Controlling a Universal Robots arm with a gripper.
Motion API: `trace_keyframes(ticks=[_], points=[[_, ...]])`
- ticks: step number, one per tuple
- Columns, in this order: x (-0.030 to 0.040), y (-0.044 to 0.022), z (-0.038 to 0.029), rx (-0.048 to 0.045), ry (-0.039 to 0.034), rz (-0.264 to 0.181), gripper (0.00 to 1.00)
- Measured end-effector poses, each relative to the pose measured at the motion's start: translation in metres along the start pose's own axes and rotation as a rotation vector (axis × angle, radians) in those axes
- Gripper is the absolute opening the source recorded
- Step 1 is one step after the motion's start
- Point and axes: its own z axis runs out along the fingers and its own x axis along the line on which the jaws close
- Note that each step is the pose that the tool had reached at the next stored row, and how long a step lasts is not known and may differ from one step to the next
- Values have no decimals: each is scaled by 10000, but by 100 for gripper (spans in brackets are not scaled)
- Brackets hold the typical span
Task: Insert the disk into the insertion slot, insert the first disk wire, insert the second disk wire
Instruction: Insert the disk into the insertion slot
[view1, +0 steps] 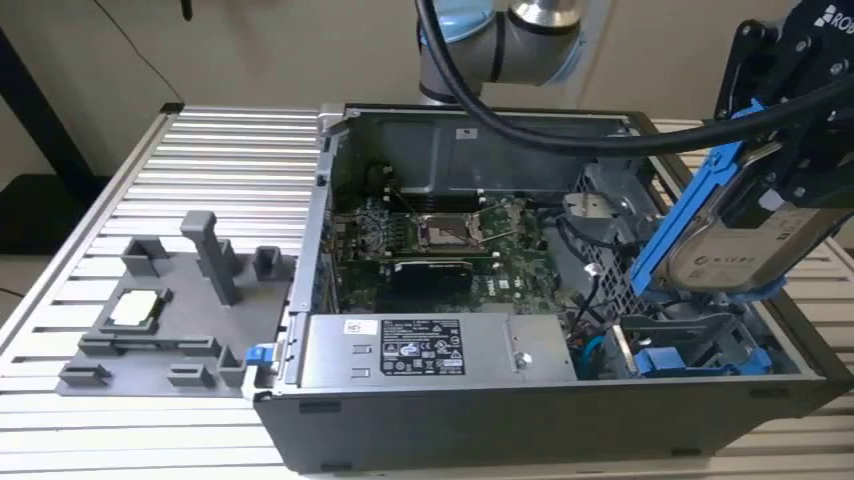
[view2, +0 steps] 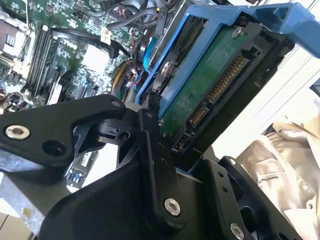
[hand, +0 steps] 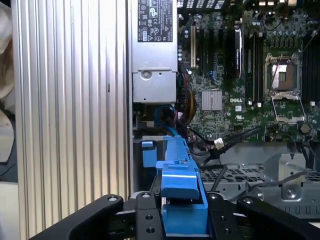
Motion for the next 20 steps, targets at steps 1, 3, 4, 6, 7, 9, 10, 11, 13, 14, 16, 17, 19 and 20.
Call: trace_keyframes(ticks=[1,3,4,6,7,9,10,11,13,14,16,17,19,20], points=[[0,-4,9,0,-1,-1,33],[0,-12,28,0,-1,-3,33],[0,-16,36,1,1,-4,33],[-1,-24,54,1,-2,-6,33],[-1,-27,62,1,0,-6,33],[-1,-36,80,1,-1,-10,33],[0,-39,90,1,-1,-9,33],[-1,-43,103,1,-1,-11,33],[-1,-51,126,1,-1,-12,33],[-1,-55,138,1,0,-12,33],[-1,-66,162,1,-1,-14,33],[-1,-72,174,1,-1,-16,33],[-1,-83,199,1,-1,-20,33],[-1,-88,212,1,-2,-21,33]])
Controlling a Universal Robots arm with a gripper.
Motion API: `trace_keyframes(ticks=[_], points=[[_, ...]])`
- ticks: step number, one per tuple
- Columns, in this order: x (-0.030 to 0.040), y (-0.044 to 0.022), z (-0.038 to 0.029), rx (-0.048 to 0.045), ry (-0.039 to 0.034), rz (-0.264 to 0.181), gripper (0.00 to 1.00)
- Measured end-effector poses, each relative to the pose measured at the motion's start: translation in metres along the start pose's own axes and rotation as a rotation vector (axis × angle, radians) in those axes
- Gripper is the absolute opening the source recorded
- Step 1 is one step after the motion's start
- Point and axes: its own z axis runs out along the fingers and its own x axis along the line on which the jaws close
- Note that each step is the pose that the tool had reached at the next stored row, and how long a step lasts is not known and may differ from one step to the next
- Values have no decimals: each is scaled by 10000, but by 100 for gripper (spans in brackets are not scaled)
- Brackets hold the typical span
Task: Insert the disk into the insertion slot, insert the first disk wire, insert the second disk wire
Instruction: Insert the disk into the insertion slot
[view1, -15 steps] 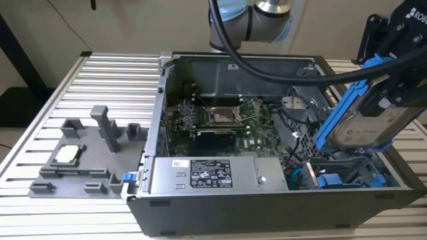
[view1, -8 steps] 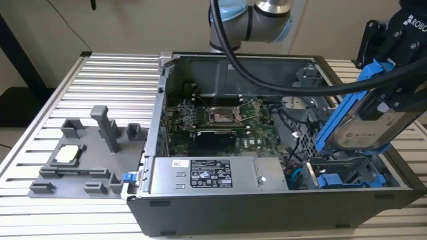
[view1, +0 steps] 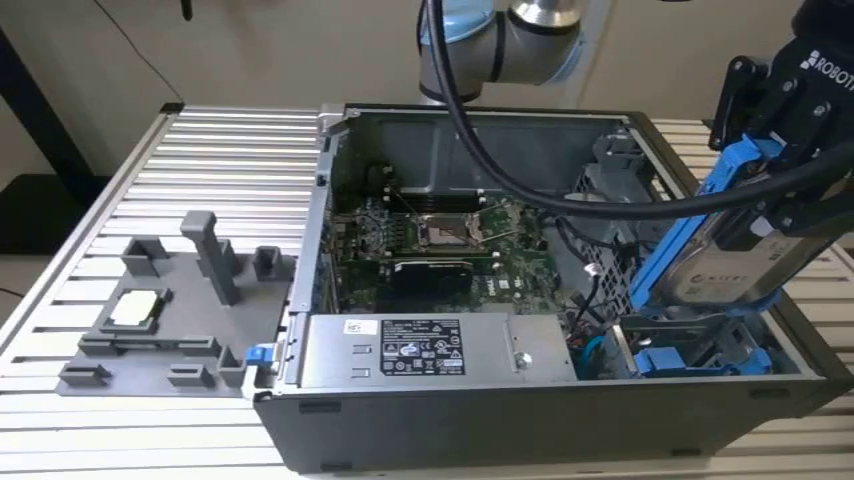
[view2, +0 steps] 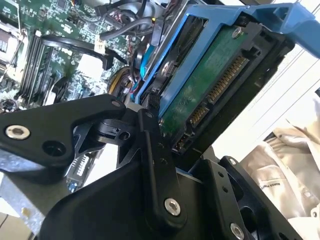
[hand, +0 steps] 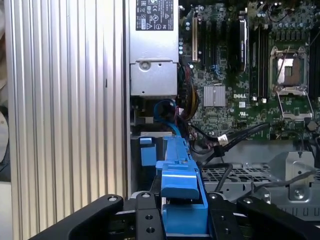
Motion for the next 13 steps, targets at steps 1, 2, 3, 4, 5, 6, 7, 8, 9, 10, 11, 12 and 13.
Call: trace_keyframes(ticks=[1,2,3,4,5,6,7,8,9,10,11,12,13], points=[[0,-6,13,0,1,-2,33],[0,-11,27,0,1,-3,33],[1,-19,42,0,1,-4,33],[1,-29,56,0,2,-3,33],[1,-38,69,0,1,-4,33],[1,-47,83,0,1,-4,33],[1,-55,97,0,1,-5,33],[2,-61,112,0,1,-5,33],[3,-63,130,0,0,-5,33],[4,-64,149,0,-2,-4,33],[6,-64,166,0,-4,-3,33],[11,-65,182,0,-4,-3,33],[15,-65,196,0,-4,-4,33]])
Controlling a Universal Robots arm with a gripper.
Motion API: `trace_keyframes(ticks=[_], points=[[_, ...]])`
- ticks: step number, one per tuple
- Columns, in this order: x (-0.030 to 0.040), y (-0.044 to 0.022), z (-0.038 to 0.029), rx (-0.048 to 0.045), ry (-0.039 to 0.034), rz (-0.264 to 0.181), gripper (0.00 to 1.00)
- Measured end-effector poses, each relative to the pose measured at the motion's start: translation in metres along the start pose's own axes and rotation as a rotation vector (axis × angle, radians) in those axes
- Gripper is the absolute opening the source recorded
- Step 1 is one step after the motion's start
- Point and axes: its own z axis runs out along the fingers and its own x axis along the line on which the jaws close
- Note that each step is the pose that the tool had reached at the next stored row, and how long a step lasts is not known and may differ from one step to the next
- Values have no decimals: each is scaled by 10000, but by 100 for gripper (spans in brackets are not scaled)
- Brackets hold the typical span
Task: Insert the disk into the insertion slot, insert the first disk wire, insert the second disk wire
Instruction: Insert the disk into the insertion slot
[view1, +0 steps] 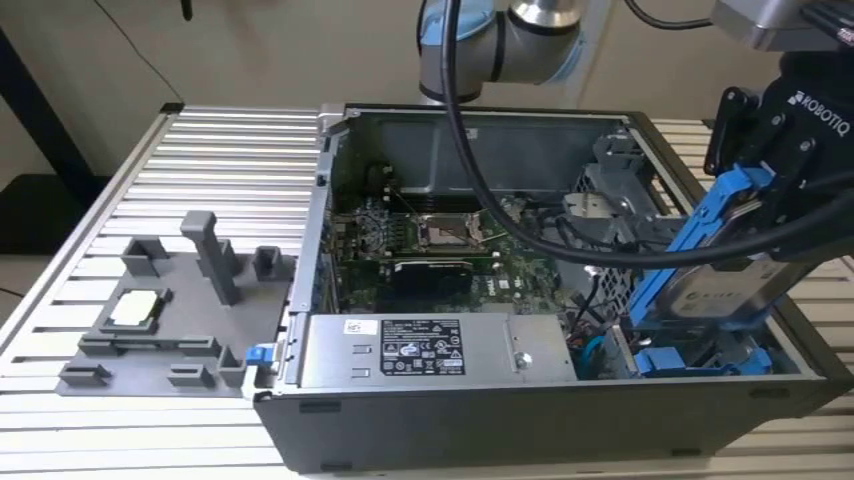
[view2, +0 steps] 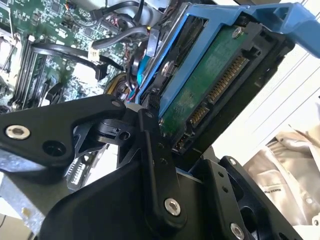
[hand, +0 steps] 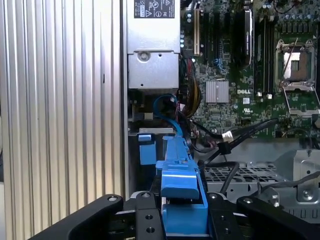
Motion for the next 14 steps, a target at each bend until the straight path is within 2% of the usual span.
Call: trace_keyframes(ticks=[14], points=[[33,-9,150,0,-1,-1,33]])
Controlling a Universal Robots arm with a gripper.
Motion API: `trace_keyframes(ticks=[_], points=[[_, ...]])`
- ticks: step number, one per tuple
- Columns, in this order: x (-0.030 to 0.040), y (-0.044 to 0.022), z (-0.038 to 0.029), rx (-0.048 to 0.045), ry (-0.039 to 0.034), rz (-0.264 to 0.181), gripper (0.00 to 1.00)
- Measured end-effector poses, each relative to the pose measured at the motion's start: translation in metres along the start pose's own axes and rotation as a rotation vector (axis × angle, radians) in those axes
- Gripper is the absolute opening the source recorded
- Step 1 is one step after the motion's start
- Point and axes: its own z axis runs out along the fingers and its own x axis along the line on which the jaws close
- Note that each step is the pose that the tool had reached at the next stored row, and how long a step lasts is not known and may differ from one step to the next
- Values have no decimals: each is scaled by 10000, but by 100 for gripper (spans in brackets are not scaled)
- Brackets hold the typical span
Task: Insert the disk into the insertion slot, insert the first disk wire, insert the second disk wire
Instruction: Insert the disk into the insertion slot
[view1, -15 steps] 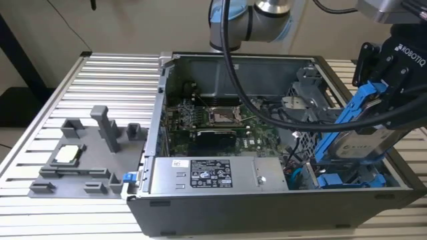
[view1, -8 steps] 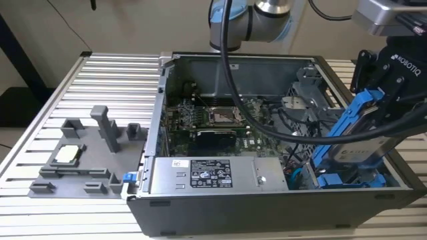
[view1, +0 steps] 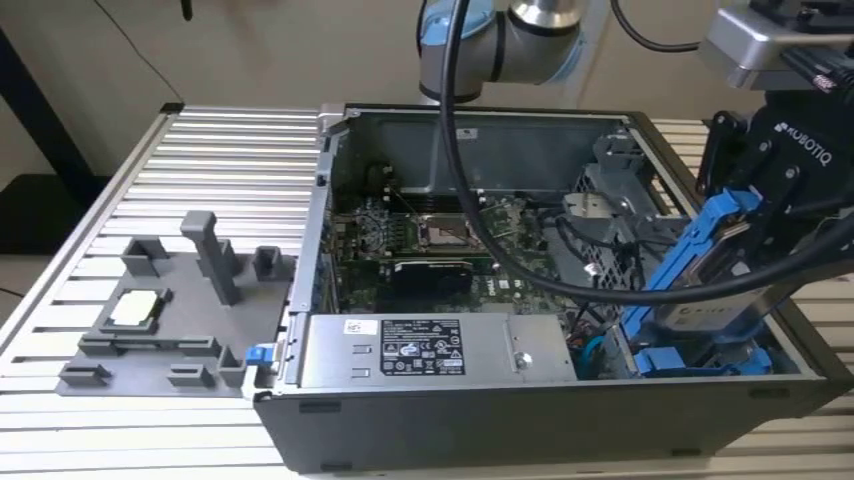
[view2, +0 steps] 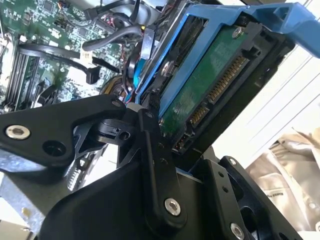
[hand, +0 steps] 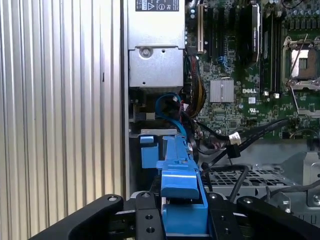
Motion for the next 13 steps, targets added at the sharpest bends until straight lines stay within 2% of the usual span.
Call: trace_keyframes(ticks=[7,13], points=[[5,-17,62,0,0,2,33],[7,-20,206,0,0,1,33]])
